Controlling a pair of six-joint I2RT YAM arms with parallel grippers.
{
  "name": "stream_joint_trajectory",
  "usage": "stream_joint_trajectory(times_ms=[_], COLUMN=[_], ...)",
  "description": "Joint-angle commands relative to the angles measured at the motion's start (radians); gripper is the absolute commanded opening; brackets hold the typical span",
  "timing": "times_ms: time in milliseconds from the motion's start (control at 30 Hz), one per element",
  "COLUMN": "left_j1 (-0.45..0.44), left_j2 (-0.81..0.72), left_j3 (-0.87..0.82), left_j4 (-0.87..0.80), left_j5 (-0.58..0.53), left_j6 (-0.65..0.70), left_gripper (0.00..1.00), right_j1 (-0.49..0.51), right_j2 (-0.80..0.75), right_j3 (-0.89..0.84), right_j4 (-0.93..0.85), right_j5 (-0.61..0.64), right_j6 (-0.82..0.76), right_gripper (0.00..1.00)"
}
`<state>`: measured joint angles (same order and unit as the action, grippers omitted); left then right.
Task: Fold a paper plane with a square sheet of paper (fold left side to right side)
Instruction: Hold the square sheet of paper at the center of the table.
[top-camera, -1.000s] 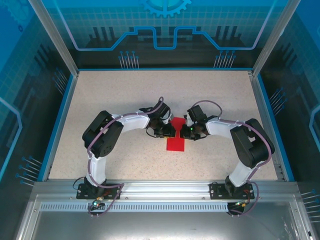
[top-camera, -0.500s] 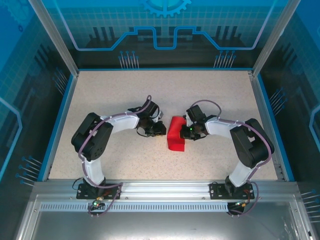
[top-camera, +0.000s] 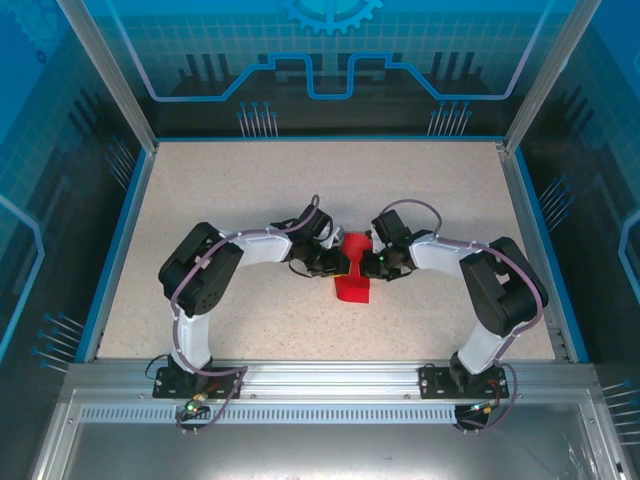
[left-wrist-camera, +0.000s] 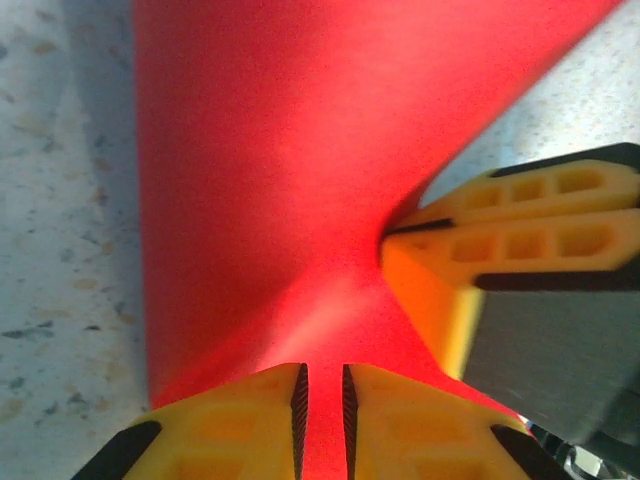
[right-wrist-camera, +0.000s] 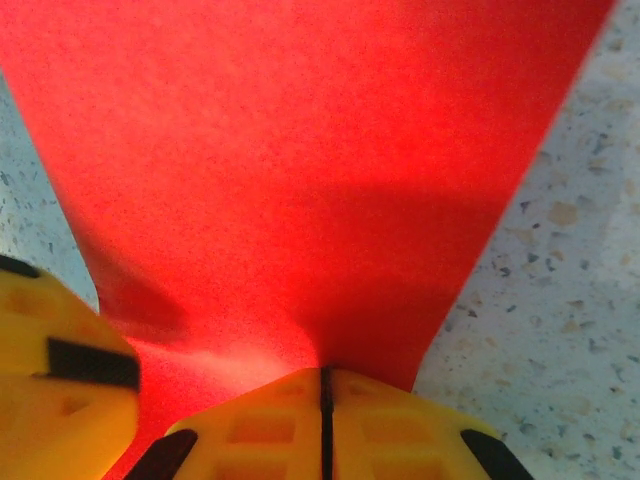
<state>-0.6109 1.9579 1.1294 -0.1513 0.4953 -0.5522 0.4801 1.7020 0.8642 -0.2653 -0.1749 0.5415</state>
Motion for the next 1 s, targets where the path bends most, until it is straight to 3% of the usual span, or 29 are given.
stream_joint_trajectory(times_ms=[0, 467, 733, 967], left_j1=[0.000, 0.000, -0.001, -0.005], left_j2=[0.019, 0.022, 0.027, 0.008], left_j3=[0.013, -0.036, -0.028, -0.035], left_j4=[-0.013, -0.061, -0.073, -0.077], left_j5=[-0.007, -0.064, -0.072, -0.069], left_j6=[-0.018, -0.015, -0.011, 0.005], left_gripper=[0.20, 0.20, 0.19, 0.20], right_j1=[0.022, -0.046, -0.052, -0.047], right_j2=[0.018, -0.142, 0.000, 0.143], right_j3=[-0.029, -0.010, 0.094, 0.173], right_j4=[-0.091, 0.078, 0.142, 0.085], right_j5=[0.008, -0.188, -0.257, -0.201], right_j6=[-0.007, -0.026, -0.004, -0.007], right_gripper=[0.09, 0.10, 0.09, 0.09])
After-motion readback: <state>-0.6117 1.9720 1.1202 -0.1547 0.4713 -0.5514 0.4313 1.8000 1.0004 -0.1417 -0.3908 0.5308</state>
